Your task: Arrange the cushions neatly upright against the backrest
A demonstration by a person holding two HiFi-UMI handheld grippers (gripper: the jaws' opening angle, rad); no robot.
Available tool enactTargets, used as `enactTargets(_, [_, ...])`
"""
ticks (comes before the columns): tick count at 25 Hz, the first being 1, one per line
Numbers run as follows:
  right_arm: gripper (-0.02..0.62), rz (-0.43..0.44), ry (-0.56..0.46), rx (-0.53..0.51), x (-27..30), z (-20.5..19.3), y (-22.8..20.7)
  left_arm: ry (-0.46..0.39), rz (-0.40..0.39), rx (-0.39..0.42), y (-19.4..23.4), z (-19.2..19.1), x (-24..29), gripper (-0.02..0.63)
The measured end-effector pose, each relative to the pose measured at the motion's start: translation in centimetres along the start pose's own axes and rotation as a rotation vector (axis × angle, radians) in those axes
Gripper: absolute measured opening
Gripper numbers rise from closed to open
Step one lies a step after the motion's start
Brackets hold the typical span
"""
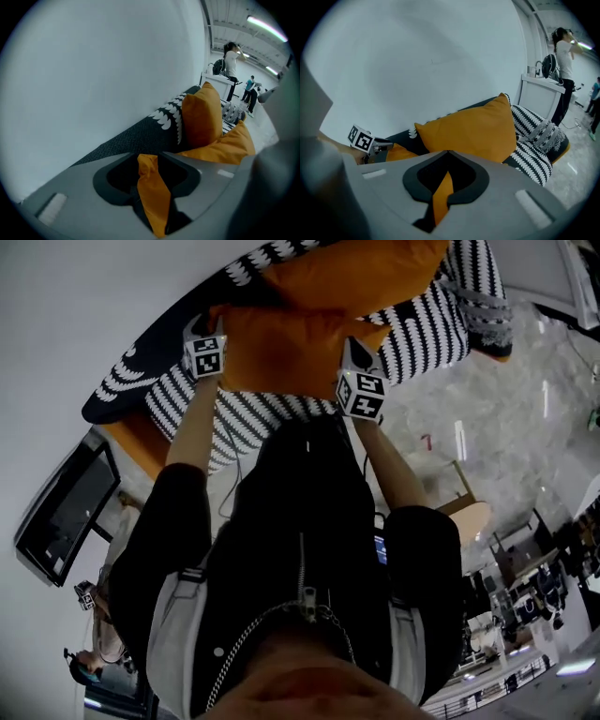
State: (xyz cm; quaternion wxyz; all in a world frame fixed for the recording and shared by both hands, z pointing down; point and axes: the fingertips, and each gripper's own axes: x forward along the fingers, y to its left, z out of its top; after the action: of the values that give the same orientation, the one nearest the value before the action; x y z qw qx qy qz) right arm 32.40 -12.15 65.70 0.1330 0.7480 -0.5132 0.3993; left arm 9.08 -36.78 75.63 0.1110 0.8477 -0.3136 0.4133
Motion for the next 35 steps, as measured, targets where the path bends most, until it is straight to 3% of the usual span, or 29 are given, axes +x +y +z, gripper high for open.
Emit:
enactTargets(4, [0.003, -0.054, 0.033, 0.002, 1.4, -1.3, -2.6, 0.046, 0.022, -0.017, 0.9, -1.7, 1.5, 0.151])
enactTargets(11, [0.003, -0.122, 0.066, 0.01, 2.3, -2.4, -5.5, 0.082, -0.061, -0.038, 0.6, -3.6, 2.1, 0.119])
enactTargets(13, [0.005, -0.152, 0.085, 0.014, 3.1, -3.1, -6.9, 0.097, -0.07, -0.047, 0.8, -4.1, 2.2, 0.051])
enactTargets(15, [0.005, -0.182, 0.105, 0.028, 3.8, -3.8, -8.7, 0.108, -0.078, -0.045, 0.6, -4.1, 2.3, 0.036])
enactTargets(22, [0.05, -0.249, 0.158, 0.055, 4.9, -5.0, -13.9, 0.074, -0.091, -0.004, -1.5, -4.1, 0.7, 0.026])
enactTargets(26, [0.115, -0.265, 0.198, 0.069, 6.0, -5.4, -15.2, 0.058, -0.079, -0.025, -1.3, -4.7, -1.0, 0.026])
enactTargets(30, [0.129, -0.272, 0.244, 0.065, 6.5, -5.8, -16.6, 0.062, -0.057, -0.051, -1.6, -5.3, -2.8, 0.025])
enactTargets(35, [0.135, -0.215, 0.342, 0.072, 6.6, -8.1, -16.9, 0.077, -0.036, -0.072, -2.6, -6.0, -4.9, 0.026])
